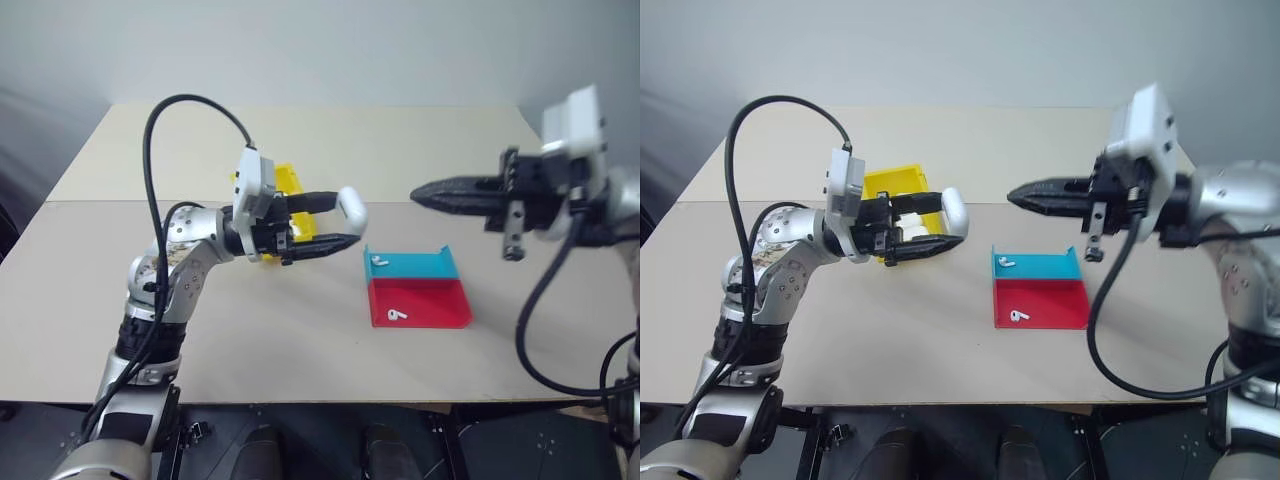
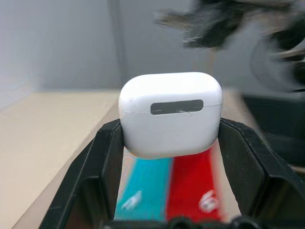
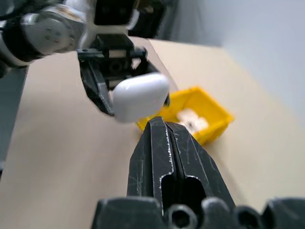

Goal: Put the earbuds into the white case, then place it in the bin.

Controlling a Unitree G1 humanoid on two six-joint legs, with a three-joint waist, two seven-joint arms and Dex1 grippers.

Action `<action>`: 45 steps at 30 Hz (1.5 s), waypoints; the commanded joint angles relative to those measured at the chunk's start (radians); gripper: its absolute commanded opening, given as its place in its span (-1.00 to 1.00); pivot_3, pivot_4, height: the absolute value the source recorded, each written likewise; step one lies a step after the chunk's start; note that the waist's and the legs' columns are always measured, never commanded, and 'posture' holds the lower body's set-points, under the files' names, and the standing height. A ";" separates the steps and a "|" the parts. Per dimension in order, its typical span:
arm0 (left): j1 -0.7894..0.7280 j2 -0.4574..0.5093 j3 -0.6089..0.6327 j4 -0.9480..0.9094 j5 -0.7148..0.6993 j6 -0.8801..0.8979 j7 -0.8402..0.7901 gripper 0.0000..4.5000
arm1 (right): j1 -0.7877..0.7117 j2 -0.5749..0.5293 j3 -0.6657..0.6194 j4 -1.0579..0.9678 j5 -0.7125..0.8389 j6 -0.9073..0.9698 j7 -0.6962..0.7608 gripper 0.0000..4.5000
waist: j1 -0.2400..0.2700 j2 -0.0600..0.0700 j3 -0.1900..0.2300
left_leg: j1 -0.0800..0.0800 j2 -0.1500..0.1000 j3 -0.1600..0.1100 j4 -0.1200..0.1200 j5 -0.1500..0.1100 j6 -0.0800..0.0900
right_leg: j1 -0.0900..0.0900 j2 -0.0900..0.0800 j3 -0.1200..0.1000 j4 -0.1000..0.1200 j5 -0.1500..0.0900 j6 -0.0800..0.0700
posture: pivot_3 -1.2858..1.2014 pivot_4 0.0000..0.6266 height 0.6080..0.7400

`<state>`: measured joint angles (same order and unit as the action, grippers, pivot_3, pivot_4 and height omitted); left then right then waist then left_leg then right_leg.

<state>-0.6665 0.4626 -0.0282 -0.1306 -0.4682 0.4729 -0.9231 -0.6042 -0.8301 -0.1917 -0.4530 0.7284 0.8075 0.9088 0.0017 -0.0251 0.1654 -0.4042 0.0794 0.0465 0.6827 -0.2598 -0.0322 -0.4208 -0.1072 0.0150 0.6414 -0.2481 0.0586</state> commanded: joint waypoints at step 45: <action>0.531 0.476 0.501 -0.368 -0.333 0.140 -0.235 0.97 | 0.490 -0.040 -0.116 -0.156 0.035 -0.235 0.014 -1.00 | 0.001 -0.001 0.000 | 0.004 0.001 0.000 -0.002 0.000 0.000 | 0.003 0.000 0.000 -0.001 -0.001 -0.001 | 0.03 -0.52 1.00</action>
<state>-0.1393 0.9176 0.4212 -0.4611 -0.7485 0.5932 -1.1563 -0.1106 -0.8566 -0.2570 -0.5948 0.7476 0.6015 0.8999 0.0029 -0.0261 0.1649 -0.3997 0.0800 0.0468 0.6802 -0.2599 -0.0322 -0.4180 -0.1071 0.0148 0.6399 -0.2487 0.0579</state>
